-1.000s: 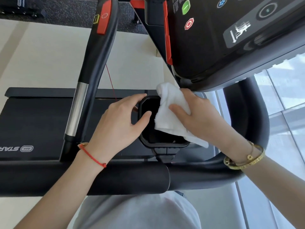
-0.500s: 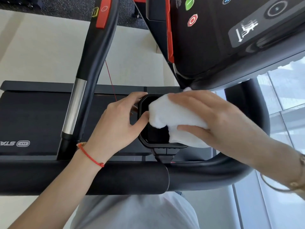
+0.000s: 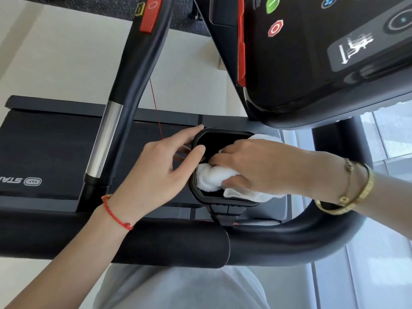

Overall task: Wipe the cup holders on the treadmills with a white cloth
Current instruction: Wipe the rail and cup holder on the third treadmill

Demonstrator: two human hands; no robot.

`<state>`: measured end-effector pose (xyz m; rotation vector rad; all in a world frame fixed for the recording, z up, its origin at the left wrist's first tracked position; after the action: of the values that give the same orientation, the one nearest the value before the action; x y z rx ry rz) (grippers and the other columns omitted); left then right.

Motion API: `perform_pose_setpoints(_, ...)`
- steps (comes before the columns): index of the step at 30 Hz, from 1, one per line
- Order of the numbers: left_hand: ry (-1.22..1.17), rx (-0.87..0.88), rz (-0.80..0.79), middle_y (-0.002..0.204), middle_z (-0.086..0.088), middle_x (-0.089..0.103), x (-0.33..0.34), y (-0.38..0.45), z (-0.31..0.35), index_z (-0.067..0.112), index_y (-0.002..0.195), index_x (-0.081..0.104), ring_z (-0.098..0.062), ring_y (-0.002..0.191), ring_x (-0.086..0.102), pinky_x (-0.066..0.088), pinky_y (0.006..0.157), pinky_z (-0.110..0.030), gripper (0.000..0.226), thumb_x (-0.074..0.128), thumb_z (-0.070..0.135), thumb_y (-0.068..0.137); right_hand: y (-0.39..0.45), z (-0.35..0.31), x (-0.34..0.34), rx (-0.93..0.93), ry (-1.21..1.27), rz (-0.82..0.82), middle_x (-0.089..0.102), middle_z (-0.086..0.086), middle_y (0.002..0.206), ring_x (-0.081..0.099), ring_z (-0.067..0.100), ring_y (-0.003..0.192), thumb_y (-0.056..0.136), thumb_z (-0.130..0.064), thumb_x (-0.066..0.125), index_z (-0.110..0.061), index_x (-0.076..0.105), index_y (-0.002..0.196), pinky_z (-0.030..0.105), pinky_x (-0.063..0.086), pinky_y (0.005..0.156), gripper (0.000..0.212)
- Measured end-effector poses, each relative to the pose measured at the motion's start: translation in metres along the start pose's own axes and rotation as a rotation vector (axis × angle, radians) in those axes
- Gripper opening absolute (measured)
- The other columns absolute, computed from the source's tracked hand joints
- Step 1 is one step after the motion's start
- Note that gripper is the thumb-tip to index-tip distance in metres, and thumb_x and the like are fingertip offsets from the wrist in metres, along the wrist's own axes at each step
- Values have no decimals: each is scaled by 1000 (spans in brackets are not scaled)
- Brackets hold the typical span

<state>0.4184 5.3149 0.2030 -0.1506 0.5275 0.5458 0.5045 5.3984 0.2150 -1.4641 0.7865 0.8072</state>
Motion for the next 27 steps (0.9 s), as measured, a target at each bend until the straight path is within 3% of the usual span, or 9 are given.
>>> perform_pose_setpoints(2, 19, 10, 2, 106, 39, 62, -1, 0, -1, 44, 141, 48, -41, 82, 69, 53, 74, -37, 53, 44, 59, 90, 11, -3, 6, -15, 16, -61, 61, -3, 99, 61, 22, 88, 94, -40, 44, -25, 52, 114, 38, 50, 73, 27)
perform_pose_setpoints(5, 48, 14, -10, 106, 34, 60, 0, 0, -1, 42, 143, 47, -38, 78, 70, 53, 69, -28, 52, 49, 53, 92, 25, -7, 14, -36, 14, -109, 65, 1, 93, 63, 23, 75, 91, -29, 50, -20, 59, 112, 37, 52, 65, 24)
perform_pose_setpoints(9, 37, -2, -23, 112, 22, 65, 1, 0, -5, 42, 143, 46, -35, 74, 71, 50, 79, -17, 49, 53, 46, 94, 27, -9, 15, -38, -16, -116, 65, 2, 97, 62, 24, 77, 91, -31, 51, -21, 58, 113, 36, 49, 61, 26)
perform_pose_setpoints(12, 34, 7, -25, 114, 18, 66, 2, 1, -4, 41, 142, 48, -15, 81, 71, 48, 89, -12, 49, 53, 47, 94, 12, -7, 6, -62, -25, -84, 59, -5, 101, 57, 22, 81, 91, -40, 48, -28, 49, 118, 32, 37, 61, 30)
perform_pose_setpoints(15, 40, 3, -13, 114, 20, 66, 2, 0, -4, 38, 142, 50, 3, 98, 64, 48, 90, -12, 48, 55, 43, 95, 0, -5, 2, -72, -27, -82, 58, -8, 101, 58, 21, 87, 90, -37, 49, -32, 50, 115, 31, 40, 63, 26)
perform_pose_setpoints(17, 43, 5, -9, 114, 15, 67, 2, 0, -4, 40, 142, 49, 1, 95, 66, 49, 92, -16, 48, 55, 45, 95, 3, -4, 3, -44, 35, -71, 61, -9, 92, 60, 18, 80, 84, -28, 51, -33, 55, 102, 32, 47, 64, 20)
perform_pose_setpoints(20, 27, 4, -17, 115, 13, 68, 2, 0, -6, 44, 143, 45, -17, 78, 71, 48, 96, -16, 51, 51, 50, 93, 13, 2, 4, 13, 143, 2, 60, -11, 82, 61, 13, 73, 74, -20, 55, -31, 55, 87, 40, 53, 63, 17)
perform_pose_setpoints(23, 29, 15, -11, 114, 15, 67, 2, 0, -8, 44, 143, 45, -29, 73, 71, 48, 90, -13, 51, 53, 46, 93, 18, 3, 1, 6, 147, 70, 53, -12, 92, 60, 13, 80, 76, -19, 63, -31, 54, 90, 40, 53, 62, 20)
perform_pose_setpoints(27, 39, 18, -4, 114, 17, 66, 1, 0, -7, 46, 143, 45, -37, 70, 70, 51, 76, -15, 51, 51, 49, 92, 23, -4, 11, -5, -10, -21, 53, -11, 93, 55, 14, 75, 75, -29, 75, -30, 60, 89, 33, 51, 57, 20)
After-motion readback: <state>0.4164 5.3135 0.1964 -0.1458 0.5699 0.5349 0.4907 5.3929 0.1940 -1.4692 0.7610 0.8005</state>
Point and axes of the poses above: each hand's wrist, its own y-axis towards the middle knuckle, its own x-axis out of the palm, z = x × y, the point moved 9 cm from there along y, towards the middle knuckle
